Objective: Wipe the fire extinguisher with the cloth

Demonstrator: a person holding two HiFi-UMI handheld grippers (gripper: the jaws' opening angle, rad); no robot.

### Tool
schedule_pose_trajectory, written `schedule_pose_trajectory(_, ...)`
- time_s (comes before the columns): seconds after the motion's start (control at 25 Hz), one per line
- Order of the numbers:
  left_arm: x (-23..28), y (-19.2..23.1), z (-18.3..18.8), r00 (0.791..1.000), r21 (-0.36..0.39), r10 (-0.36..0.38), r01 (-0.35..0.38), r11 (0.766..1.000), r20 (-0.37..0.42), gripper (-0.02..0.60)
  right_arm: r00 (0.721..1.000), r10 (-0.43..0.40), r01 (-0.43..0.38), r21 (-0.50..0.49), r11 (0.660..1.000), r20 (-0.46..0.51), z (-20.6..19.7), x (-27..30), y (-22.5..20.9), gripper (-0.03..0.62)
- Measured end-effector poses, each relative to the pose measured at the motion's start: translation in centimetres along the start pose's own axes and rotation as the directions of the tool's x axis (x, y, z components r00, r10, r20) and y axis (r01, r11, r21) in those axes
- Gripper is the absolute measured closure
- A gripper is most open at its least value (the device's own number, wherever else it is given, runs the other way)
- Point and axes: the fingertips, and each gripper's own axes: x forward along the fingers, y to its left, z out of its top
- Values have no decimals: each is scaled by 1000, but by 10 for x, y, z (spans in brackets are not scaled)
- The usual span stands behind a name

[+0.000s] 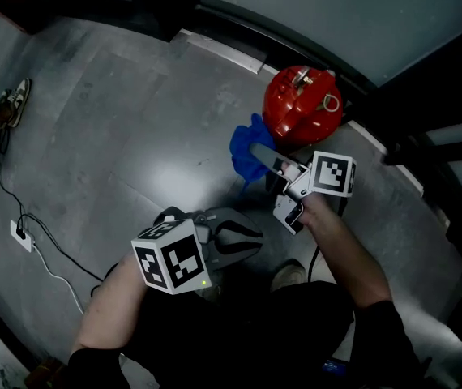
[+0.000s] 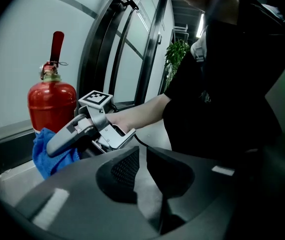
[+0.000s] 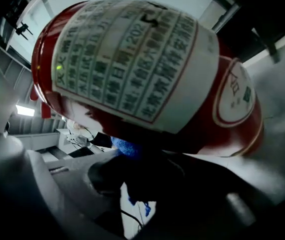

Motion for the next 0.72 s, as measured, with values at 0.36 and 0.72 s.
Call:
schedule_pose_trajectory(0.36, -4, -1, -1, 1000, -10, 5, -5, 1000, 4, 528, 994, -112, 111, 95, 989, 9, -18, 11, -61, 459)
schedule_pose_trajectory(0.72, -6, -2, -7, 1000, -32, 10, -11, 999, -12, 528, 983, -160, 167, 71, 983, -88, -41, 25, -142, 459)
